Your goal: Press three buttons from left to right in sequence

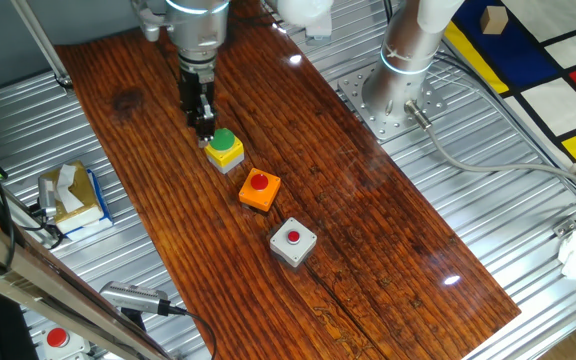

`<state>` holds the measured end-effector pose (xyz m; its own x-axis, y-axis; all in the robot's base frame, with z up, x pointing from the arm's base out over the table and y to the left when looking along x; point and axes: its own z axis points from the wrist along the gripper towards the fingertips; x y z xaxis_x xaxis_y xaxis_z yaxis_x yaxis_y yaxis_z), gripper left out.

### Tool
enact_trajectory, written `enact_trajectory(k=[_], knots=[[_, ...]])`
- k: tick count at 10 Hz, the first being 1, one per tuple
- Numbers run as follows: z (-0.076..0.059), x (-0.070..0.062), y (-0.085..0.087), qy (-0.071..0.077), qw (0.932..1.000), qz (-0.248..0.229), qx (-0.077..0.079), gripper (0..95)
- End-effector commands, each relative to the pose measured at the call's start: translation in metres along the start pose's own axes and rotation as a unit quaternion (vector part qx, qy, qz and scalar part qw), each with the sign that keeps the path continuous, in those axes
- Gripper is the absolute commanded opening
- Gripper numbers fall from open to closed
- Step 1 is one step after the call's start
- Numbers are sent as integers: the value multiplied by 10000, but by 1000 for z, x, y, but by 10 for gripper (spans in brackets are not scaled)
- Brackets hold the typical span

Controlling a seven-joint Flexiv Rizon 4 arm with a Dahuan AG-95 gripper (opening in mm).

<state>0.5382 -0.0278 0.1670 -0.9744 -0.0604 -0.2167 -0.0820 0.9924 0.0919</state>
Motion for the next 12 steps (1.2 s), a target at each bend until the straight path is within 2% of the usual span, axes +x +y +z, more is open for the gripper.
enact_trajectory(k=[1,3,5,7,8,10,12], knots=[[-3,2,-19,72,9998,-195,-60,760],[-4,2,-25,70,9995,-286,-65,760],[-3,3,-36,214,9984,-529,-13,760],[-2,4,-40,236,9983,-531,-34,760],[0,5,-41,220,9988,-437,-70,760],[9,5,-43,196,9991,-283,-255,760],[15,6,-40,262,9988,-179,-362,760]])
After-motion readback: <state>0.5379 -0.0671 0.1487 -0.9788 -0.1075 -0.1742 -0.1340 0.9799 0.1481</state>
